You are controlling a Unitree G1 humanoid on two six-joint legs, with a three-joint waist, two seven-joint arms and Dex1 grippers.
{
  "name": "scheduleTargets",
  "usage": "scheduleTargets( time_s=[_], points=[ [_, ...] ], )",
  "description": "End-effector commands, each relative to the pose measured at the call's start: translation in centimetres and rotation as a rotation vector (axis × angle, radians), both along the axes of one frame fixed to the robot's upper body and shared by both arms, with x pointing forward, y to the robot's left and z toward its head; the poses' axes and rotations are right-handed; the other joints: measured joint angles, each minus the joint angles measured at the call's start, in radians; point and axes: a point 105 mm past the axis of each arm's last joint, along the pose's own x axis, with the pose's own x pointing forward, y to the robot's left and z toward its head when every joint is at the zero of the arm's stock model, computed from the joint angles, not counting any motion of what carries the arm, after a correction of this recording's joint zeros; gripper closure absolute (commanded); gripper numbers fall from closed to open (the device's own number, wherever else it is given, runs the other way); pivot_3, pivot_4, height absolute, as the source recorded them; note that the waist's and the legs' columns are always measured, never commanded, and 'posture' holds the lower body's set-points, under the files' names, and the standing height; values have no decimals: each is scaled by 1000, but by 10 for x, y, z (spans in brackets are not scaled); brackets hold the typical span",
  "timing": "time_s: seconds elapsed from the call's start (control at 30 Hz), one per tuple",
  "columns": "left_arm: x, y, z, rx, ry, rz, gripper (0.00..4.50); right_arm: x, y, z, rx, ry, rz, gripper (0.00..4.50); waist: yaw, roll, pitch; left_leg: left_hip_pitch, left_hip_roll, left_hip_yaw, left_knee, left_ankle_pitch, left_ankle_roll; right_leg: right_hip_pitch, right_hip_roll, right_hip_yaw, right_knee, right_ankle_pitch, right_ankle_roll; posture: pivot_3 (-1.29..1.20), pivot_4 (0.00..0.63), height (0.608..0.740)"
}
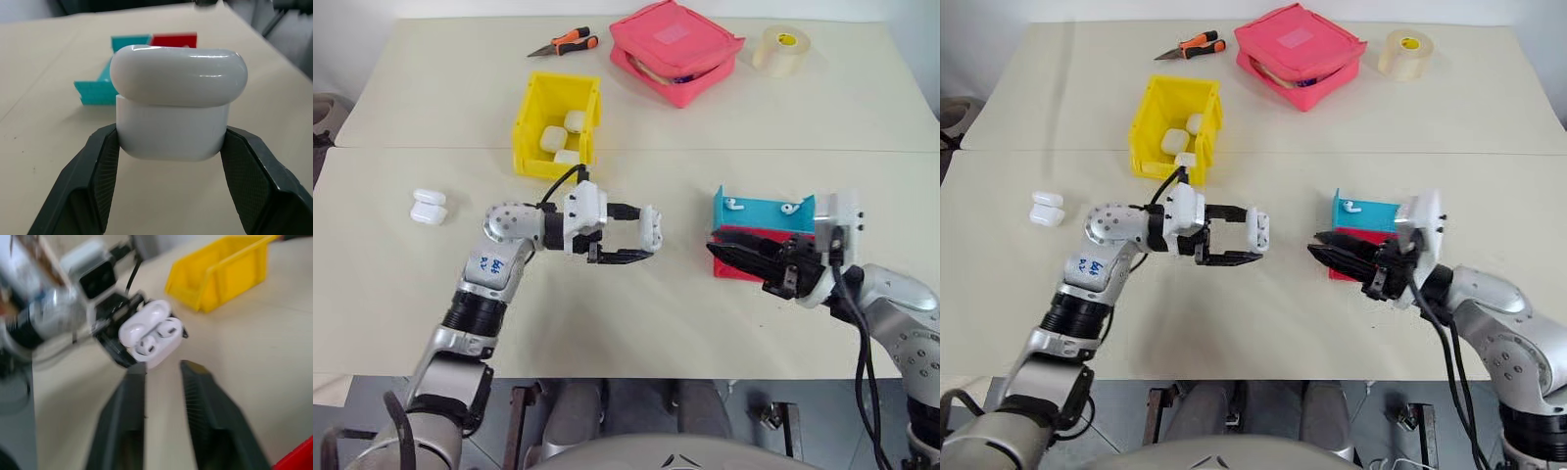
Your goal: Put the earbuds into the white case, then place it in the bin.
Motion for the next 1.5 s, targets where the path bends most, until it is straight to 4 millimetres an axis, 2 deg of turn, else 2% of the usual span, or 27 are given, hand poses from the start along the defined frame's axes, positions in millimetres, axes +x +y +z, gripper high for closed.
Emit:
scheduleTargets(
  time_s=[0.03, 0.2, 0.37, 0.47, 0.6, 0.77, 0.9, 0.97, 1.0, 1.07, 1.17, 1.23, 1.33, 1.37, 1.5],
  points=[
    [-7, -16, 3, 55, -45, -61, 1733, -3, 22, 10, -12, -63, 75, 4472, -2, 0, 0, 0, 0, 0, 0, 0, 0, 0, 0, 0, 0, 0, 0, 0, 150, 740],
    [-16, -27, 2, 50, -31, -90, 1733, 2, 38, 9, -59, -65, 109, 4472, 2, 0, 0, -1, 0, 0, 0, 0, 0, 0, 0, 0, 0, 0, 0, 0, 150, 740],
    [-19, -28, 5, 19, -21, -82, 1733, 5, 36, -5, -140, -31, 93, 4472, 2, 0, 0, -1, 0, 0, 1, 0, 0, 0, 0, 0, 0, 0, 0, 0, 150, 740],
    [-20, -25, 8, -12, -11, -72, 1733, 9, 24, -16, -163, 1, 45, 4472, 2, 0, 0, -1, 0, 0, 0, 0, 0, 0, 0, 0, 0, 0, 0, 0, 150, 740],
    [-19, -18, 14, -70, 12, -41, 1733, 8, -1, -24, -178, 13, -21, 4472, 12, -1, 0, -1, 0, 2, 1, 0, 0, 0, 0, 0, 0, 0, 0, 0, 150, 740],
    [-17, -10, 18, -132, 34, 1, 1733, 0, -24, -21, -140, -14, -82, 4472, 19, -1, 0, -1, 0, 3, 1, 0, 0, 0, 0, 0, 0, 0, 0, 0, 150, 740],
    [-14, 6, 25, -258, 76, 111, 1733, -2, -42, -8, -40, -112, -189, 4472, 19, -1, 0, -1, 0, 3, 1, 0, 1, 0, 0, 0, 0, 0, 0, 0, 150, 740],
    [-12, 16, 28, -315, 90, 177, 1733, -5, -44, -5, -21, -145, -193, 3939, 17, -1, 0, 0, 0, 3, 1, 0, 1, 0, 0, 1, 0, 0, 0, 0, 150, 740],
    [-2, 28, 34, -389, 65, 308, 1733, -6, -45, -3, -31, -174, -200, 3597, 17, -1, 0, 0, 1, 3, 1, 0, 1, 0, 0, 1, 0, 0, 0, 0, 150, 740],
    [15, 59, 38, -550, 168, 551, 1733, -9, -42, -2, -58, -216, -193, 2914, 18, -1, 0, 0, 1, 2, 1, 0, 1, 0, 0, 2, 1, 0, 0, 0, 150, 740],
    [18, 80, 39, -617, 219, 666, 1733, -9, -39, -1, -70, -259, -197, 1860, 18, -1, 0, 1, 1, -5, 1, 0, 0, 0, 0, 3, 1, 0, 0, 0, 150, 740],
    [24, 93, 43, -667, 238, 747, 1733, -12, -36, -3, -50, -212, -170, 1174, 19, -1, 0, 1, 1, -5, 1, 0, 0, 0, 0, 3, 1, 0, 0, 0, 150, 740],
    [45, 111, 49, -733, 300, 832, 1733, -9, -34, -2, -45, -228, -182, 107, 26, -2, 0, 0, 0, -6, 2, 0, 0, 0, -1, 2, 1, 0, 0, 0, 150, 740],
    [56, 116, 51, -738, 293, 876, 1733, -8, -34, 0, -55, -253, -191, 46, 28, -2, 0, 0, -1, -7, 2, 0, 0, 1, -1, 2, 1, 0, 0, 0, 150, 740],
    [102, 109, 67, -677, 226, 936, 1733, -5, -35, 3, -65, -268, -210, 46, 30, -3, 0, 0, -2, -6, 2, 0, 0, 1, -1, 1, 1, 0, 0, 0, 150, 740]
  ],
)
